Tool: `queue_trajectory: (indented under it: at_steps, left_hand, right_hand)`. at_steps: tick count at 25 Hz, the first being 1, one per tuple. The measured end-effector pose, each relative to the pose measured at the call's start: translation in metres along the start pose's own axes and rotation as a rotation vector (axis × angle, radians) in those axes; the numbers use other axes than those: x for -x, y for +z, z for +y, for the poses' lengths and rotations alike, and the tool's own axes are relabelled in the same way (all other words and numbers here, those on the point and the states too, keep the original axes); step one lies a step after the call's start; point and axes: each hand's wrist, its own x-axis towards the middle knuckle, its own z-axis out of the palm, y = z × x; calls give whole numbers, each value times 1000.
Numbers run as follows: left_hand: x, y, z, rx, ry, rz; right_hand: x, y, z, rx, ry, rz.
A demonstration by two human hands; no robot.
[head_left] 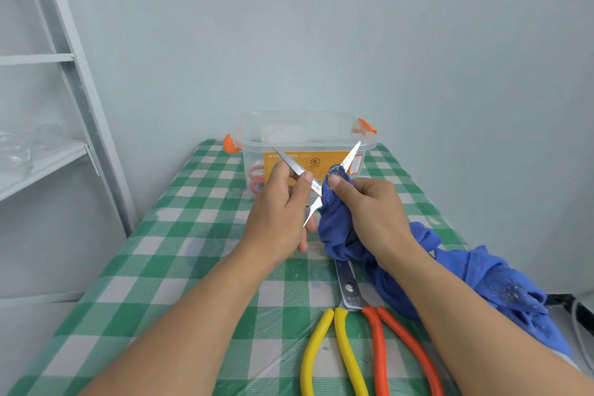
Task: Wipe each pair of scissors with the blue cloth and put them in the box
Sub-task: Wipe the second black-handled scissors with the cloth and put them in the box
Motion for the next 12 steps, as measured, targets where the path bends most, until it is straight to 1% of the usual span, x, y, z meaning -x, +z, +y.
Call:
queue_trajectory:
  at_steps: [1,6,9,12]
  left_hand:
    - [0,-1,0,4,3,0]
    - [1,-5,-2,15,25,11]
    - [2,-7,-2,37,22,-4]
    - [2,-5,-2,-3,53,-35]
  right_hand:
    - [0,0,1,1,-14,0]
    - [1,-7,1,-231,7,-74]
    - [-1,-9,1,-285,34,-111]
    - [-1,-9,-1,-320,83,-104]
